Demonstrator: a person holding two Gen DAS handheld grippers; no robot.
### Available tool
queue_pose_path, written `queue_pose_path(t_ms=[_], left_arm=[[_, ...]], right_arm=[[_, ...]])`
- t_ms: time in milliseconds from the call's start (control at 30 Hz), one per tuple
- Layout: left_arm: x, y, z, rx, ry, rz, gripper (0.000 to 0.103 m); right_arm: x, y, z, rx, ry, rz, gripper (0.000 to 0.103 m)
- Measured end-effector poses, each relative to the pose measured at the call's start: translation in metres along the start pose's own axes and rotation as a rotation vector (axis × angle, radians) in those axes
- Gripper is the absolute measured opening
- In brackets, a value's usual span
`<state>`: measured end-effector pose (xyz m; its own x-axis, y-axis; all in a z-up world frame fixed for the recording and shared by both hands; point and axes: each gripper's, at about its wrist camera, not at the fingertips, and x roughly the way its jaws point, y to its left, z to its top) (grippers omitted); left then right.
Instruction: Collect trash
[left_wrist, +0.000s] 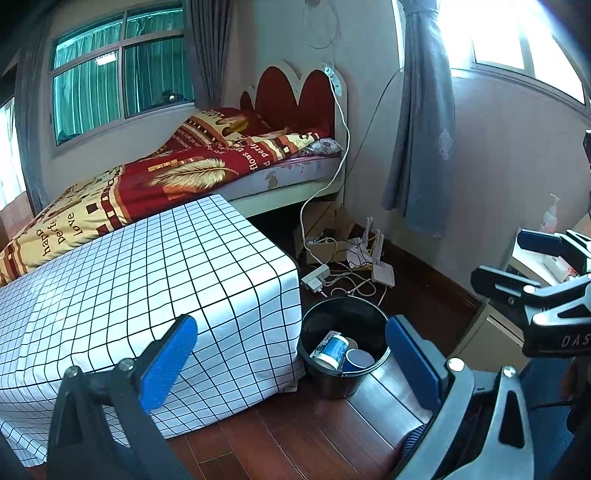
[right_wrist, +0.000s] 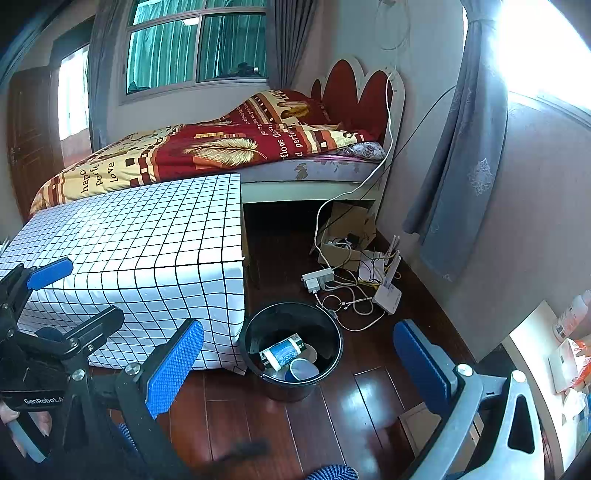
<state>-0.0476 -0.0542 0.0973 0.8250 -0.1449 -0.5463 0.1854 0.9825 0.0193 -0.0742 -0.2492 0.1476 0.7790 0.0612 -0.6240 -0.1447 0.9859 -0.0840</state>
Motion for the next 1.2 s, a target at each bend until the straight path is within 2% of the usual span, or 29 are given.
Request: queue_pose_path(t_ms=[1200], left_arm=[[0.0011,-0.0079,0.0053,0.002,-0.01,-0.022,0.102]], right_arm=[[-0.0002,-0.0055,-0.0041,-0.005,-0.005,-0.007,0.103]])
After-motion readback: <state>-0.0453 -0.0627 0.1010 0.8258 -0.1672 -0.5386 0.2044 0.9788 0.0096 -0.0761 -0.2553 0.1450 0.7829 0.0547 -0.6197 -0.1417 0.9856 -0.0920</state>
